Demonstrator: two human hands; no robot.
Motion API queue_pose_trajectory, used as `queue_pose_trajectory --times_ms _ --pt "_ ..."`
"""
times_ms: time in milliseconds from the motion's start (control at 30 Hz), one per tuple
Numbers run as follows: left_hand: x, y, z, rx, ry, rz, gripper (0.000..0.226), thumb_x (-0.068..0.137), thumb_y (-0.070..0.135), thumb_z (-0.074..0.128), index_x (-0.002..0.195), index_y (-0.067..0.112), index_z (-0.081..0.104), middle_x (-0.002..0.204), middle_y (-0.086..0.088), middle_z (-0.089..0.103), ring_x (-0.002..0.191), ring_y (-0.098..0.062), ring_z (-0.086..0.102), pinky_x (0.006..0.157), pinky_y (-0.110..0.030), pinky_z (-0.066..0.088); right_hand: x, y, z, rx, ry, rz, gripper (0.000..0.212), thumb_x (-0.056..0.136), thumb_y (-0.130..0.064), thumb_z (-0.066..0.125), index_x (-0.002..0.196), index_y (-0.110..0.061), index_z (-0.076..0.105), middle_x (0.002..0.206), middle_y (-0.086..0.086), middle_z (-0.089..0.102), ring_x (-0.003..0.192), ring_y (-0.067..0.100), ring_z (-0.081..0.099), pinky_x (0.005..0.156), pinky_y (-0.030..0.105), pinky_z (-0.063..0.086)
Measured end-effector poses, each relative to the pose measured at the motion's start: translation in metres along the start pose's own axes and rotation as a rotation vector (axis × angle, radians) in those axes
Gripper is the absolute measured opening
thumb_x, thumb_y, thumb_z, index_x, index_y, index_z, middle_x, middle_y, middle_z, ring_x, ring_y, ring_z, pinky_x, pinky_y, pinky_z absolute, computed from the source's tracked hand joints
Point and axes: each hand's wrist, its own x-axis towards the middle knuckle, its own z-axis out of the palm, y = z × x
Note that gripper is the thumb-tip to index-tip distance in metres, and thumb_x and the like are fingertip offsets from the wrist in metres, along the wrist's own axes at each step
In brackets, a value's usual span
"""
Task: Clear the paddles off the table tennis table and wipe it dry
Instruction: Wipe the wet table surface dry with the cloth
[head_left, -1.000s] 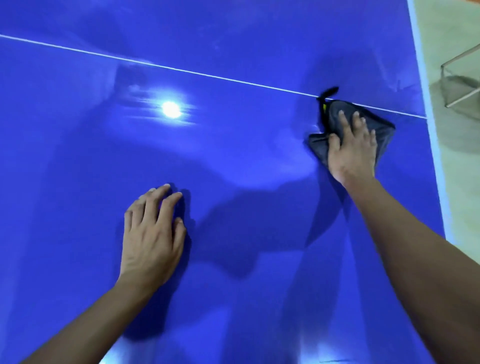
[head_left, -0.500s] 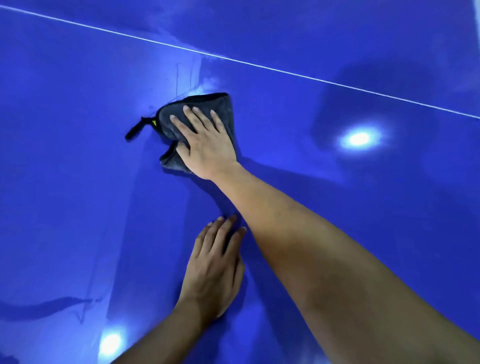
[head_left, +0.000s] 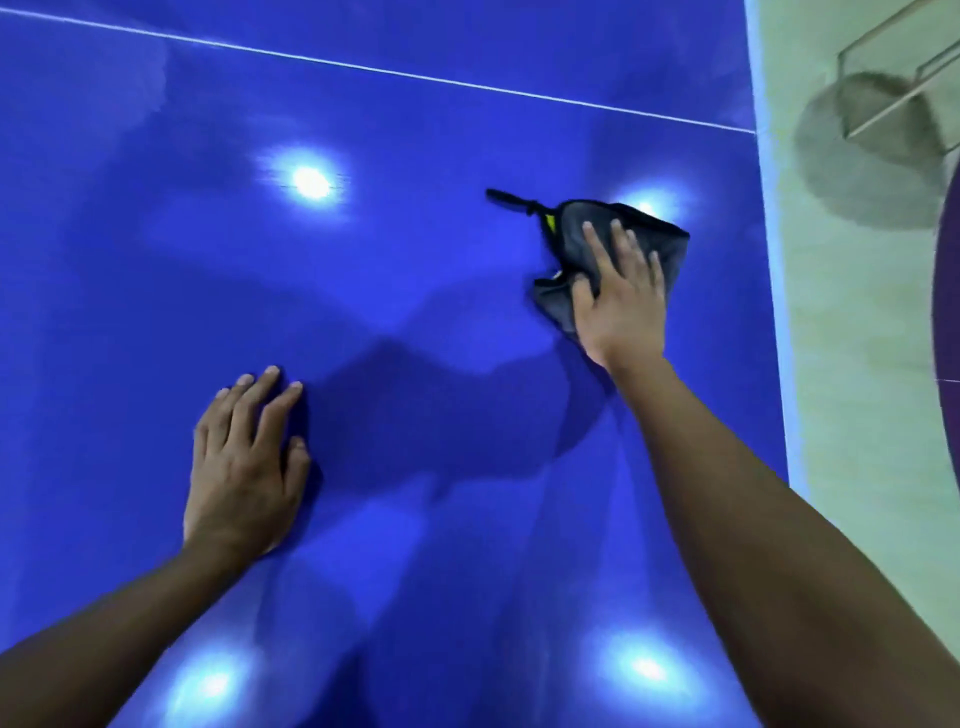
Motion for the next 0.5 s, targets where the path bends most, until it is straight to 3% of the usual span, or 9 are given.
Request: queue_pose_trajectory --times_ms 100,200,400,500 --pt "0.001 0.0 0.0 0.006 0.014 0.001 0.054 0.094 0.027 0.039 0.142 0.006 0.05 0.155 -0.015 0.04 0.144 -0.042 0.034 0.121 -0.053 0.023 -0.012 0.075 -0.021 -0.017 0.017 0.162 0.065 0.096 -0.047 0.03 0.16 -0.032 0.028 0.168 0.006 0.023 0.155 0.024 0.02 0.127 0.046 0.01" --pt "0.001 -0.001 0.003 0.015 0.022 -0.006 0.054 0.095 0.028 0.038 0.143 0.006 0.05 0.156 -0.014 0.04 0.144 -0.042 0.034 0.121 -0.053 0.023 -0.017 0.107 -0.031 -0.026 0.026 0.258 0.067 0.096 -0.049 0.025 0.16 -0.033 0.025 0.169 0.005 0.02 0.156 0.022 0.015 0.127 0.046 0.007" --pt "0.002 -0.003 0.001 -0.003 0.045 -0.008 0.052 0.094 0.027 0.04 0.141 0.006 0.051 0.155 -0.013 0.041 0.145 -0.04 0.035 0.12 -0.053 0.025 0.003 0.09 -0.03 -0.03 0.036 0.614 0.067 0.099 -0.048 0.023 0.163 -0.03 0.014 0.171 0.004 0.008 0.157 0.019 0.002 0.126 0.05 -0.005" --pt "0.0 -0.006 0.002 -0.005 0.049 -0.009 0.052 0.094 0.026 0.042 0.141 0.007 0.051 0.156 -0.012 0.041 0.145 -0.038 0.034 0.12 -0.053 0.025 0.0 0.078 -0.024 -0.031 0.034 0.553 0.068 0.098 -0.046 0.023 0.163 -0.026 0.016 0.17 0.01 0.009 0.157 0.025 0.005 0.126 0.052 0.0"
